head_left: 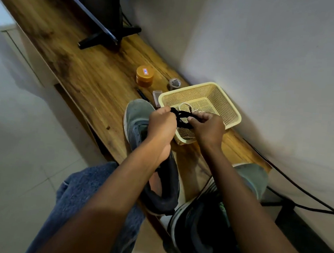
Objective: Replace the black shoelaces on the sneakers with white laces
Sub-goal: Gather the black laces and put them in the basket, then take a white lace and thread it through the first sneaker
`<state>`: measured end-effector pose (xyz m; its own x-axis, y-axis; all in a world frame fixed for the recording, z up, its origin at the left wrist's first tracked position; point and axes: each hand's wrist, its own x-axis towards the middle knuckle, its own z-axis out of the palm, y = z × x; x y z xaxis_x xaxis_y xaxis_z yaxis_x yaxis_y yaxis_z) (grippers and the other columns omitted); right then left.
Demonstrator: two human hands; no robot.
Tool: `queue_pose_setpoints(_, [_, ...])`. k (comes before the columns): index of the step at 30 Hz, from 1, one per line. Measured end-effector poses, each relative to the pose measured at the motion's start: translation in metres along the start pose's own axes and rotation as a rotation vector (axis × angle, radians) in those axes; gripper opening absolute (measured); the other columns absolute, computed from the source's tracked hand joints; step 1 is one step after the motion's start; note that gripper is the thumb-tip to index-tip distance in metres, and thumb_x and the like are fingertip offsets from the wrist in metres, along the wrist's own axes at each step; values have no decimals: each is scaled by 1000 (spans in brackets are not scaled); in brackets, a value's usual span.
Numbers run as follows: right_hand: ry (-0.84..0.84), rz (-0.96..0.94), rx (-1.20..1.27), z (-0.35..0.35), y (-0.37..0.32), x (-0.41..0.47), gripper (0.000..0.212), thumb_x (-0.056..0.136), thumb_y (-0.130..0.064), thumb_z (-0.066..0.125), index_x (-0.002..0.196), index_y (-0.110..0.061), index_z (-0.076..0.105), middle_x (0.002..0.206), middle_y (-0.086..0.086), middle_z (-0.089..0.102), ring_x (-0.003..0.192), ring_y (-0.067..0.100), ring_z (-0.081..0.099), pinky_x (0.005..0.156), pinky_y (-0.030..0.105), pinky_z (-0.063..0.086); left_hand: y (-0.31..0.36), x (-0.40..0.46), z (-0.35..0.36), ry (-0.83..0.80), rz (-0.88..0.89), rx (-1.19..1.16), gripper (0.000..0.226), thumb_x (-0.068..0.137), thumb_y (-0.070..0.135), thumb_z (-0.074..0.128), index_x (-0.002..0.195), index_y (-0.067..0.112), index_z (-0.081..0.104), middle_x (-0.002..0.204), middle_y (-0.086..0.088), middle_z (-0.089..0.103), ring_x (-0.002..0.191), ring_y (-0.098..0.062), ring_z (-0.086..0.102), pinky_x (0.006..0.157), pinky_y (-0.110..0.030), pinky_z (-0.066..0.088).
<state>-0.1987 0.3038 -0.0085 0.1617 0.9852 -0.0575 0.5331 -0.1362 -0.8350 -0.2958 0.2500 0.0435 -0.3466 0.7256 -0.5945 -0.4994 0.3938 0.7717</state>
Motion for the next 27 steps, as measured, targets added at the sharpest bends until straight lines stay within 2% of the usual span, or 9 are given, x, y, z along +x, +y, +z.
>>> queue_pose_setpoints(7, [-213, -141, -449, 9, -1, 7, 20, 86, -26, 70, 89, -8, 76, 85, 13, 72, 85, 28, 67, 75, 39, 53, -3, 2, 1, -21, -22, 35, 39, 98, 3, 42, 135, 11, 52, 128, -7, 57, 113, -20, 55, 84, -26, 40])
queue_pose_setpoints(9, [-240, -119, -639, 9, -3, 8, 29, 90, -33, 64, 94, -6, 70, 98, 15, 68, 106, 34, 58, 83, 39, 48, -2, 0, 1, -24, -24, 24, 39, 98, 4, 42, 134, 11, 52, 127, -6, 58, 110, -18, 55, 81, -24, 41])
queue_pose_setpoints(11, [-317, -78, -800, 6, -7, 8, 28, 94, -32, 56, 102, -6, 66, 116, 15, 61, 130, 37, 35, 100, 44, 34, -1, -2, 2, -29, -26, 12, 38, 98, 4, 42, 133, 10, 53, 122, -4, 60, 103, -15, 56, 72, -18, 43])
queue_pose_setpoints(14, [-451, -21, -878, -1, -14, 12, 26, 92, -22, 52, 112, -10, 64, 128, 11, 54, 137, 38, 20, 105, 47, 23, 2, -6, 1, -35, -36, 0, 38, 98, 2, 42, 134, 9, 52, 121, -5, 60, 96, -13, 55, 58, -13, 40])
queue_pose_setpoints(16, [-419, -6, -832, -6, -12, 23, 31, 88, -17, 52, 116, -15, 64, 127, 5, 56, 134, 37, 28, 104, 46, 25, 2, -6, 1, -39, -38, 1, 39, 98, 2, 41, 135, 10, 52, 119, -3, 60, 95, -12, 55, 58, -13, 40])
queue_pose_setpoints(20, [-151, 3, -775, -25, -3, 52, 23, 83, -17, 56, 102, -16, 69, 116, 3, 65, 132, 36, 37, 106, 47, 27, 2, -8, 1, -54, -35, 4, 38, 99, 2, 40, 134, 9, 53, 89, 5, 57, 73, -2, 52, 43, -5, 42])
queue_pose_setpoints(22, [-66, 60, -801, -33, 2, 60, 19, 87, -18, 52, 100, -13, 65, 106, 1, 63, 132, 35, 33, 102, 45, 27, 2, -9, 1, -61, -34, 15, 34, 99, 1, 40, 129, 8, 55, 86, 6, 56, 71, -1, 51, 40, -4, 40])
queue_pose_setpoints(24, [-127, 104, -885, -35, 7, 61, 14, 87, -27, 57, 94, -15, 57, 106, 3, 60, 133, 35, 30, 102, 48, 25, 1, -11, 2, -64, -31, 18, 26, 99, 0, 40, 110, 11, 60, 80, 8, 57, 67, 0, 52, 40, -4, 40])
queue_pose_setpoints(27, [-280, 59, -1076, -26, 21, 65, 43, 78, -56, 66, 95, -17, 56, 121, 13, 58, 134, 38, 32, 104, 53, 22, 1, -13, 5, -74, -32, 4, 25, 99, 1, 40, 96, 19, 58, 73, 9, 57, 62, 1, 51, 39, -5, 39])
